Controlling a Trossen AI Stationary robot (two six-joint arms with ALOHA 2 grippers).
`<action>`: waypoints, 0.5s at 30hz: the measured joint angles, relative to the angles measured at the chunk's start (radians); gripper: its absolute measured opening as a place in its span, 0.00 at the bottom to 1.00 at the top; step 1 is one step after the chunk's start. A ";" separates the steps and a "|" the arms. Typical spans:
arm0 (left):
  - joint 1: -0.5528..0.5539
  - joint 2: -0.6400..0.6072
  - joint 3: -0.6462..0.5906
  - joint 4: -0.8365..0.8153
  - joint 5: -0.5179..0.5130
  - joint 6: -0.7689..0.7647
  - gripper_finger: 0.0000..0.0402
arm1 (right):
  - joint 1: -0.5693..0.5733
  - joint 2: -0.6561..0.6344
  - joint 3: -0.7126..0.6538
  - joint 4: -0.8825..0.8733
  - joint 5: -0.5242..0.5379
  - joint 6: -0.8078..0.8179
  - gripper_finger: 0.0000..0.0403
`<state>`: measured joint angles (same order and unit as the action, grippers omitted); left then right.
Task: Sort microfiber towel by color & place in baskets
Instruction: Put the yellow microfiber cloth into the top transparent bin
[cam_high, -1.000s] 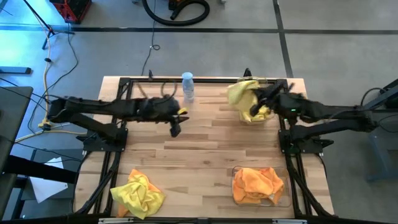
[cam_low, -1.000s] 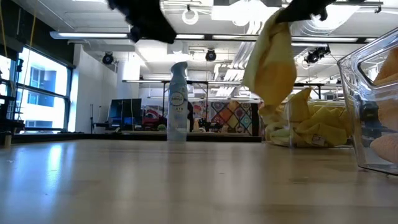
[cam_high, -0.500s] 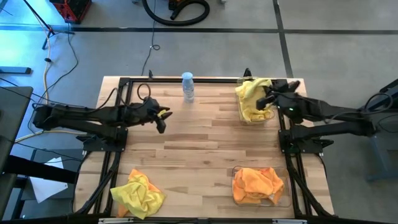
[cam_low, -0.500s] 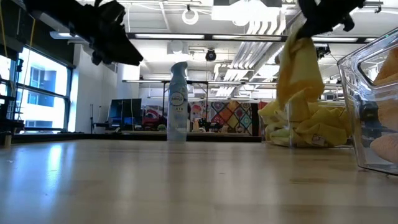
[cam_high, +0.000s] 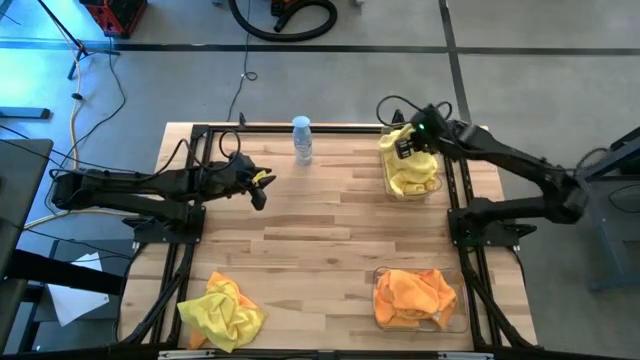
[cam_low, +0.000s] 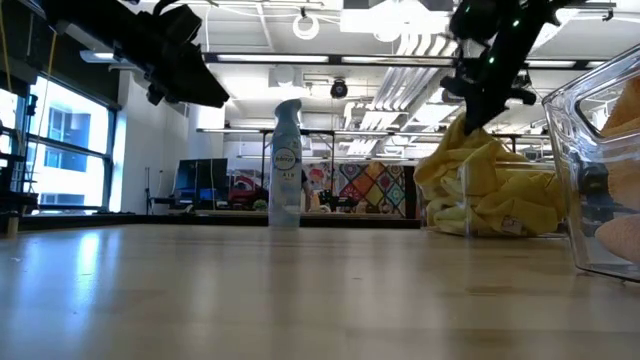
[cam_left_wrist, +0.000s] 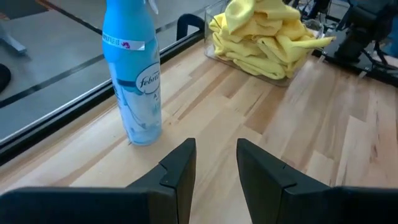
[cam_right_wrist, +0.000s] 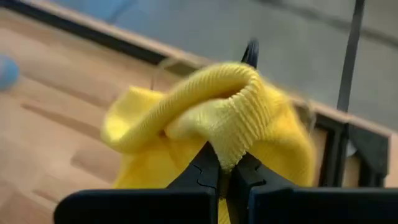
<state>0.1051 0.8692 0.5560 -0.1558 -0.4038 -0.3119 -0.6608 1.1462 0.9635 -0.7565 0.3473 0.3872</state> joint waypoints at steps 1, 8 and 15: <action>0.000 0.000 0.000 -0.005 0.000 0.000 0.26 | -0.017 0.028 0.009 -0.012 -0.015 0.000 0.00; 0.000 0.000 0.000 -0.037 0.000 0.001 0.26 | -0.094 0.239 0.003 -0.037 -0.139 -0.019 0.00; 0.000 0.000 0.000 -0.044 0.000 0.010 0.26 | -0.099 0.427 0.004 -0.011 -0.165 -0.022 0.00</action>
<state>0.1051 0.8692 0.5560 -0.1993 -0.4034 -0.3019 -0.7597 1.5732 0.9680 -0.7670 0.1822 0.3656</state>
